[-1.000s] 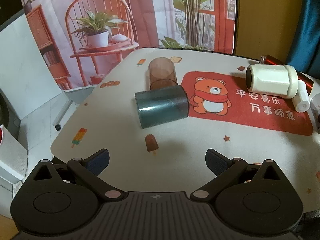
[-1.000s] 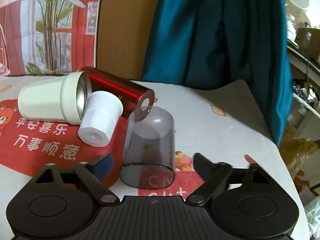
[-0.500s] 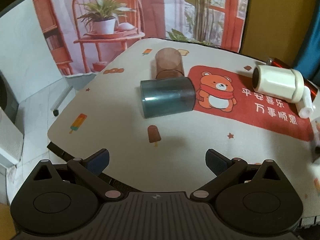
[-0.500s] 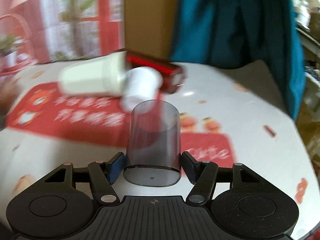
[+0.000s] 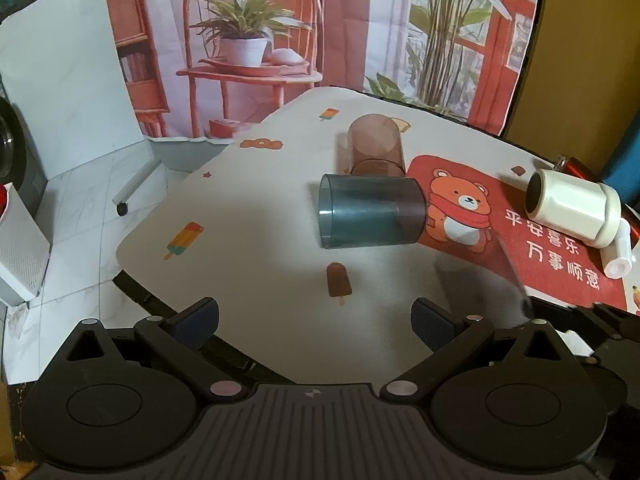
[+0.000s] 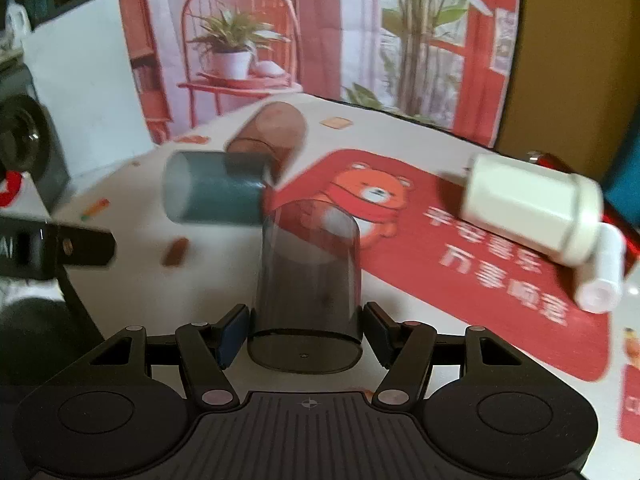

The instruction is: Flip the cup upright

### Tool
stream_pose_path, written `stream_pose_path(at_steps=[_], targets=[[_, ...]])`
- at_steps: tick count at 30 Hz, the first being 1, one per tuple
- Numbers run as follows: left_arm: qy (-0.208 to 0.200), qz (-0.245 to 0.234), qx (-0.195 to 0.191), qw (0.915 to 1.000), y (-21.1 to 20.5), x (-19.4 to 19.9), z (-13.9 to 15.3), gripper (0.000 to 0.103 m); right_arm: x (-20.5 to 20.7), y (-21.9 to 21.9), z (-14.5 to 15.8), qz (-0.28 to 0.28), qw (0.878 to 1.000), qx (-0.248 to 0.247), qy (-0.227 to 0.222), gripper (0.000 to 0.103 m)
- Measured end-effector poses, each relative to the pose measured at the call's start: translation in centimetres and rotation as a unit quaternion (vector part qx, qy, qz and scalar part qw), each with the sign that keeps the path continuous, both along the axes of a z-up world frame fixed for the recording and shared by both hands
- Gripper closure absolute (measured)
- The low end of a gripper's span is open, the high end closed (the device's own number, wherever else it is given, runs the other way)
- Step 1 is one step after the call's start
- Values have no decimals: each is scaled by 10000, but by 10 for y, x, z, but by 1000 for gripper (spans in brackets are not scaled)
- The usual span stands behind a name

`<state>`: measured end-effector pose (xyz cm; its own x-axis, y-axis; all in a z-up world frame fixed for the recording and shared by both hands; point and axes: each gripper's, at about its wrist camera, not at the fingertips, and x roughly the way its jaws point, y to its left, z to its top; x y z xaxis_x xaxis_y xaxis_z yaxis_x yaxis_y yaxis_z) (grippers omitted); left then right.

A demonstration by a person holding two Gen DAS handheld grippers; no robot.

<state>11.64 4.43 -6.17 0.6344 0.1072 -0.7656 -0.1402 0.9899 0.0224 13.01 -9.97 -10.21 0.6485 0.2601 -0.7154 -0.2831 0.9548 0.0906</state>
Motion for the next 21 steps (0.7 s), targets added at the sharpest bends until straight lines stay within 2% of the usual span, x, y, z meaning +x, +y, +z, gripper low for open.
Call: stream_pose_path(at_steps=[2,4,6,7,13,19,21], targets=[[17,17,-48,10000,2,1,0,0,3,2,1,63,10000,63,28,43],[16,-5,-124,9999,2,0,0,0,4,3,2,148,9998,60,92,35],[33,-48,-185,9998,1,1,-1,0,-6,-5,5,126,9999,59,31,22],[43,-81,-199,9998,-1,1,-1,0,-13,-9,7,88,10000,38,-1,21],[217,-218,-326,9990,-5,5,-6,0,-46,-55,6,-509,9985,132,127,15],[417,-146,-951,9945,-16,30,-4,0,-69,-101,-6,-1428,9893,58,290,14],[415,-262,-1074,9930,-30,41,-2,0,-73,-113,-10,-1704,9849,-77,283,14]])
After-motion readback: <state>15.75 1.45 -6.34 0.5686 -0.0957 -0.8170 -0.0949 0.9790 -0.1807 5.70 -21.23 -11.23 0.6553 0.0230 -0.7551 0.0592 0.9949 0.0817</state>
